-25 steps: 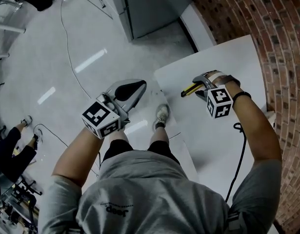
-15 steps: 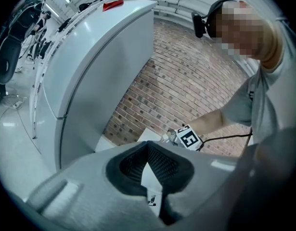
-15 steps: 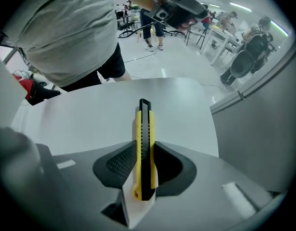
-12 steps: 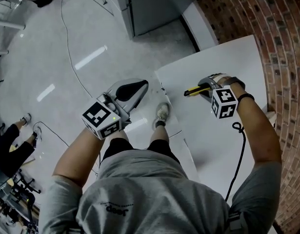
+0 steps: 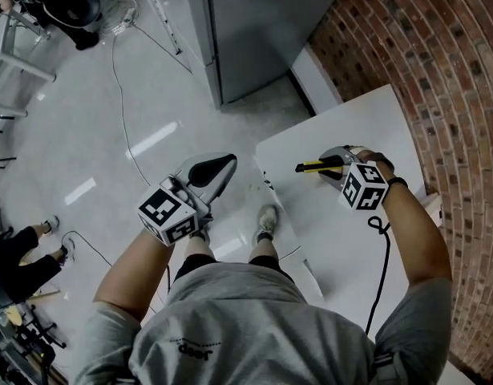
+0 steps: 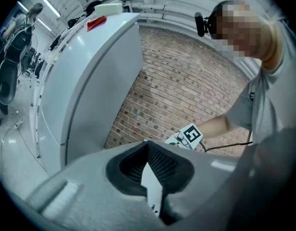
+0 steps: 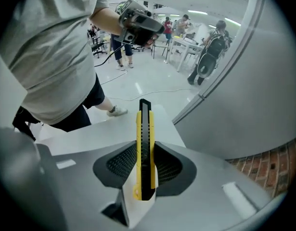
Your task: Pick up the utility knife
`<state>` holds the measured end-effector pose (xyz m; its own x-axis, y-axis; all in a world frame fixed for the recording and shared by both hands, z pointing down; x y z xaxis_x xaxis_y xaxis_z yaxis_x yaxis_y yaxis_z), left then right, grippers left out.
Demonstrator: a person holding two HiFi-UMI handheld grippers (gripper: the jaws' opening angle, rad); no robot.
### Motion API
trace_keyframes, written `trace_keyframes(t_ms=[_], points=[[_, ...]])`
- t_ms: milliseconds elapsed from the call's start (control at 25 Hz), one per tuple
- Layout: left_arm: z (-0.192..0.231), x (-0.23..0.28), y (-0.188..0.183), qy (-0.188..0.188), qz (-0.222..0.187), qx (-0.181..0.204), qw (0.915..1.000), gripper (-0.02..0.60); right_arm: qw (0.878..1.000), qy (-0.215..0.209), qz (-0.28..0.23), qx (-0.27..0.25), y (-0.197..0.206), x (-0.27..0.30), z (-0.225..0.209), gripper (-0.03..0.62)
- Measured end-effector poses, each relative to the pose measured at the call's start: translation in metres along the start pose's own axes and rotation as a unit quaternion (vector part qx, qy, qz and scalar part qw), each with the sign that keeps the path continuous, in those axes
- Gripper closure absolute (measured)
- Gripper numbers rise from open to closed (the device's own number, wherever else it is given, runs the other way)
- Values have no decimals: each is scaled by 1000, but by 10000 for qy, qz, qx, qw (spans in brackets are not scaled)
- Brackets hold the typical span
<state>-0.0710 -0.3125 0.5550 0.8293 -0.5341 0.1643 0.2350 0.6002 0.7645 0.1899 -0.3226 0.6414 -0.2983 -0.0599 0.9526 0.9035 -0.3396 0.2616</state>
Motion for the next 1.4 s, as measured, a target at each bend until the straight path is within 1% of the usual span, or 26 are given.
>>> trace_keyframes(t_ms=[120,280,400,480,640,840,1000,1160,1240,1320,1400], points=[[-16,-10,-21,27,-102,169,9998,584,9986,315,-221,368,-14,-26,-6,468],[-33,-22,-54,45,-294,386,9988,584,9931,733,-508,755,-33,-63,-16,468],[-44,-28,-84,54,-435,585,9973,583,9856,1108,-769,1016,-47,-95,-32,468],[-54,-33,-104,86,-544,703,9960,583,9772,1381,-1040,1235,-58,-118,-44,468],[-75,-44,-148,208,-815,893,9924,583,9512,1941,-1676,1714,-76,-171,-69,468],[-107,-60,-190,294,-1048,1073,9882,584,9106,2427,-2554,2161,-107,-237,-88,468],[-132,-69,-223,382,-1189,1236,9844,584,8810,2656,-3165,2307,-131,-283,-99,468],[-153,-77,-251,427,-1290,1316,9820,583,8454,2838,-3775,2494,-149,-326,-109,468],[-162,-80,-263,428,-1314,1419,9802,583,8297,2923,-4014,2550,-157,-346,-115,468],[-170,-83,-272,426,-1348,1478,9789,583,8175,3003,-4192,2566,-165,-363,-119,468],[-177,-86,-281,420,-1390,1486,9782,583,8082,3068,-4319,2573,-170,-376,-122,468]])
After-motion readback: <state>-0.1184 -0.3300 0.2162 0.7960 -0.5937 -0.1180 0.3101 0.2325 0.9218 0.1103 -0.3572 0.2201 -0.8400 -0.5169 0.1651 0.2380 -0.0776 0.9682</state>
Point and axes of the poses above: the fingertips, and each gripper's own axes: x forward along the fingers, z to its left, y out of its underside, the point moved 5 cm from there along -x, backward along the fingers, and after that the axes turned 13 degrees about -x, right-handed, at the moved point
